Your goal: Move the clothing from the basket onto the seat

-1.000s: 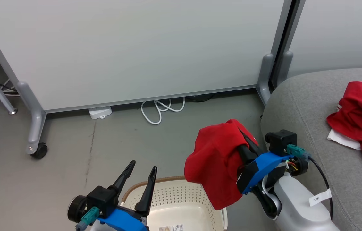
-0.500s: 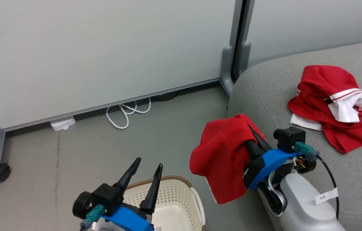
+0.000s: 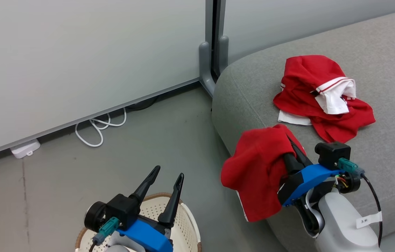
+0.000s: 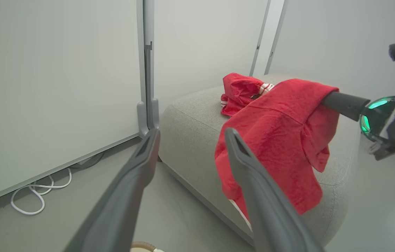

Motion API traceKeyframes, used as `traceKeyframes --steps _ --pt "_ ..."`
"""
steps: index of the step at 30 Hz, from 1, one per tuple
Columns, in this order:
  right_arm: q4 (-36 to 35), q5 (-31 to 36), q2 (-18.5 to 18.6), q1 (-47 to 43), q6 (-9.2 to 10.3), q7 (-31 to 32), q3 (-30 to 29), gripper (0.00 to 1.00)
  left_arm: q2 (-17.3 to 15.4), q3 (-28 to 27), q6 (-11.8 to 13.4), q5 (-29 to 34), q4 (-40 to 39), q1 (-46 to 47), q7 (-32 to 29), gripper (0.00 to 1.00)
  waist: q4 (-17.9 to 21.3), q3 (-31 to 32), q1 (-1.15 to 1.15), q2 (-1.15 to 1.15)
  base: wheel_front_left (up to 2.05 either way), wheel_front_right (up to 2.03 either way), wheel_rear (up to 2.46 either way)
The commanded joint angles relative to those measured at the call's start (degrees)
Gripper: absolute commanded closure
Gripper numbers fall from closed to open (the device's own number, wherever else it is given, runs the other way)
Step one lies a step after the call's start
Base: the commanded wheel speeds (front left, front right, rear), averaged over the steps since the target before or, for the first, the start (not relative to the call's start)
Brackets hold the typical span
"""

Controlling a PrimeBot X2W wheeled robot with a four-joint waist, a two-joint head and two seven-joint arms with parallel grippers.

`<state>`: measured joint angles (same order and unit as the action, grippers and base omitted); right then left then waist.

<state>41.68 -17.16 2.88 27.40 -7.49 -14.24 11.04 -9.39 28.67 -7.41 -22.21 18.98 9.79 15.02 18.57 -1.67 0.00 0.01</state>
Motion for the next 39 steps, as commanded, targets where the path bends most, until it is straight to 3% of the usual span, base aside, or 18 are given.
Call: traceKeyframes --steps 1,13,21,28,39 --pt "-0.46 0.19 0.01 -0.66 -0.01 0.01 -0.26 1.0 -0.32 -0.04 -0.12 -0.2 0.05 0.82 0.23 0.0 0.69 -0.24 0.0 -0.01 0.0 0.0 0.0" --pt "-4.14 0.36 0.0 -2.2 -0.01 1.82 -1.82 1.0 -0.49 0.64 -0.11 -0.22 -0.13 1.63 0.24 0.0 2.12 -1.19 0.0 -0.01 0.0 0.0 0.0" --pt "-6.29 1.72 0.81 3.63 -0.01 4.39 -5.82 1.0 -1.08 0.49 -0.12 0.63 -0.95 2.79 0.23 0.0 0.92 -3.94 0.0 -0.01 0.0 0.0 0.0" --pt "-8.98 1.8 6.32 14.65 -0.01 8.4 -12.51 1.0 -2.43 1.18 -0.11 1.5 -2.52 5.33 0.24 0.0 -0.62 -9.51 0.0 -0.01 0.0 0.0 0.0" --pt "-9.85 3.25 14.6 30.09 -0.01 9.44 -31.63 1.0 -5.38 4.36 -0.11 2.75 -5.87 14.9 0.23 0.0 -3.72 -22.86 0.0 -0.01 0.0 0.0 0.0"
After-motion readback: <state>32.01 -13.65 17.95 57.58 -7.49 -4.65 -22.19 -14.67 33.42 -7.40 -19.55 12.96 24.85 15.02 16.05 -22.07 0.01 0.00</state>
